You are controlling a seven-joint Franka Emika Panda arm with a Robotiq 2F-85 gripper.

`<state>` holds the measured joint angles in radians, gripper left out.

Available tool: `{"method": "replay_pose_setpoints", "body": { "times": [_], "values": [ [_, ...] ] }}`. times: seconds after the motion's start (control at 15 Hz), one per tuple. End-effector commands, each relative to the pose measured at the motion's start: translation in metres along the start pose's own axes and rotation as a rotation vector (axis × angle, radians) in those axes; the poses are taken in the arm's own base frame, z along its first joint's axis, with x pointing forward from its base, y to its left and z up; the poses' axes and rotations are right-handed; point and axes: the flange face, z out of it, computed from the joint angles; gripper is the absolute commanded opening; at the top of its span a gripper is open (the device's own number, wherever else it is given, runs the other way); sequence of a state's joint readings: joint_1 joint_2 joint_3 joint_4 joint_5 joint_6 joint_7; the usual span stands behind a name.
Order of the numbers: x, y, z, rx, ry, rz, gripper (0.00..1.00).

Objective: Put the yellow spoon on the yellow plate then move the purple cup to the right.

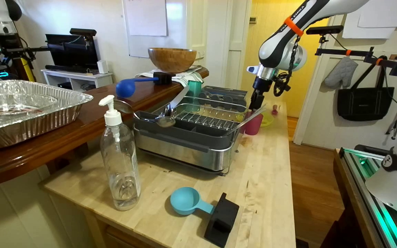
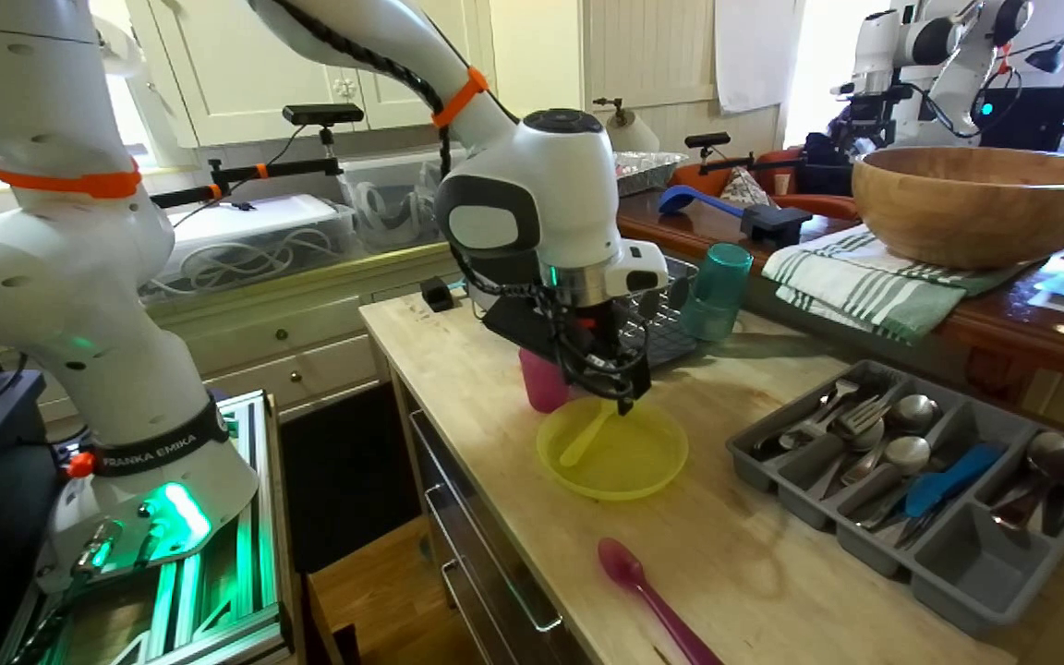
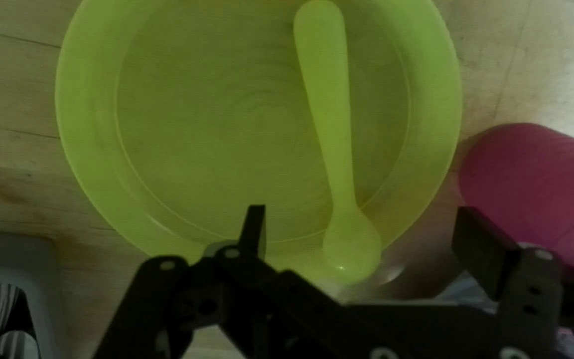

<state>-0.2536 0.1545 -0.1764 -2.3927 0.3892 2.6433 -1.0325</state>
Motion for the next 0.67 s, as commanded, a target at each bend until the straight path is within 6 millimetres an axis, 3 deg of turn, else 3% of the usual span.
{"method": "replay_pose_setpoints", "body": {
  "times": [0.0,0.27,0.6],
  "values": [
    [0.000,-0.008,-0.015,-0.023,-0.001,0.010,1.00],
    [0.004,-0.014,-0.031,-0.040,0.011,0.017,1.00],
    [0.009,-0.035,-0.042,-0.034,0.019,-0.011,1.00]
  ]
}}
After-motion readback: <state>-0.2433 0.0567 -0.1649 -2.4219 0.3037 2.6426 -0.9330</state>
